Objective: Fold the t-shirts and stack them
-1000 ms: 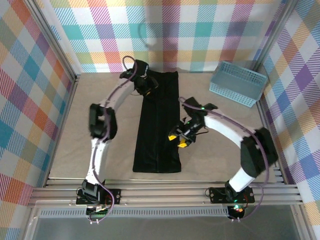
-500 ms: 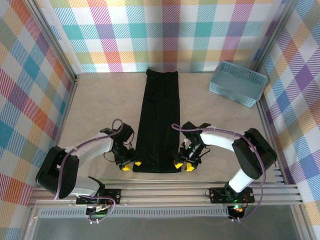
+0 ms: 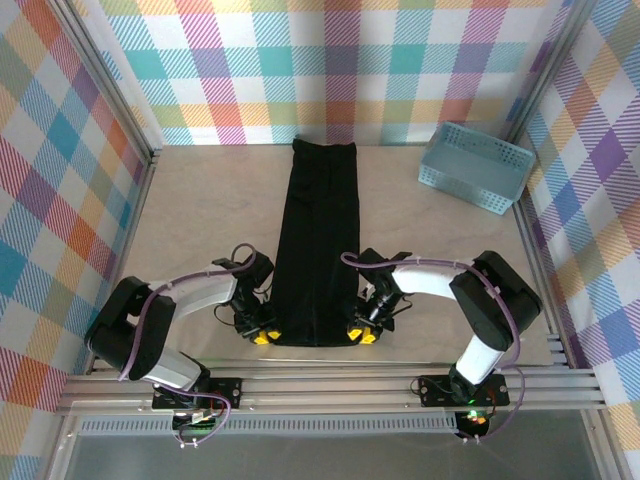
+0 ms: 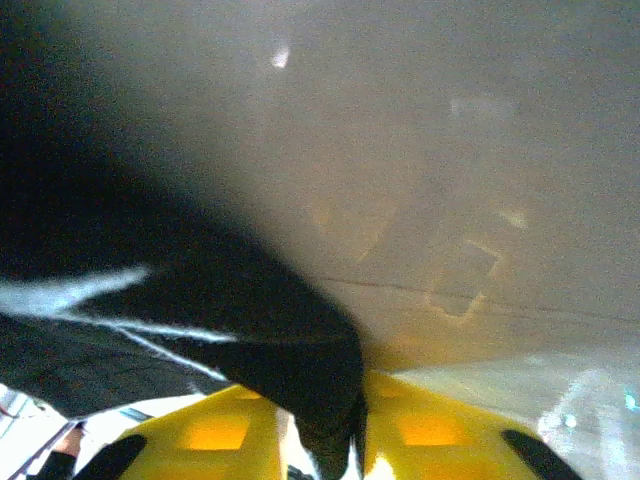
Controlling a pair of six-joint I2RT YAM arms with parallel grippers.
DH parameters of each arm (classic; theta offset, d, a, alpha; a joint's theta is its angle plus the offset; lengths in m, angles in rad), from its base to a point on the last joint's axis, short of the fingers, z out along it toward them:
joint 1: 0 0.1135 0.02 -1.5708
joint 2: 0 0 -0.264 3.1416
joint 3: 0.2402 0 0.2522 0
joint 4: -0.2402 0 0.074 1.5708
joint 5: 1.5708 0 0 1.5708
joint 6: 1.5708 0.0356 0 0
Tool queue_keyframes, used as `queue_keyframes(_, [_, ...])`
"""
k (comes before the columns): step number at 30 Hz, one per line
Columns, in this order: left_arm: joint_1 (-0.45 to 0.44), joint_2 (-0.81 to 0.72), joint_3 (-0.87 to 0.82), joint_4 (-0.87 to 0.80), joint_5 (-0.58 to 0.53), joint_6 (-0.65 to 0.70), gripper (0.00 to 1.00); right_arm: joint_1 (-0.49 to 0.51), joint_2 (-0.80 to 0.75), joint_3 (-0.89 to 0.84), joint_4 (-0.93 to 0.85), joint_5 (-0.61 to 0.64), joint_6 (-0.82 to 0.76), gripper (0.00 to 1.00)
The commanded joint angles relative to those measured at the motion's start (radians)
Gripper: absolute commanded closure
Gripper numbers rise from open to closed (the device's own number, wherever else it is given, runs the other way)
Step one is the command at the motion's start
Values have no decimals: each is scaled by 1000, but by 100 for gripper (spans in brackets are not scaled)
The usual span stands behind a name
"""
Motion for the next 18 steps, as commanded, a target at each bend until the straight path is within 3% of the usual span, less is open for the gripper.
queue_keyframes(1, [-41,68,-25,225,13,-3,88,29,20,8,81,15,65,88])
queue_keyframes(4, [-84,35,-36,202,25,-14,100,42,-45,1,18,35,68,100])
queue_keyframes(12, [-137,-186,-92,64,35,-68,100,48,-225,-77,-82,-7,99,100])
queue_keyframes(18, [-134,-239,32,29,-23,-115,100,33,-253,-28,-102,11,137,100])
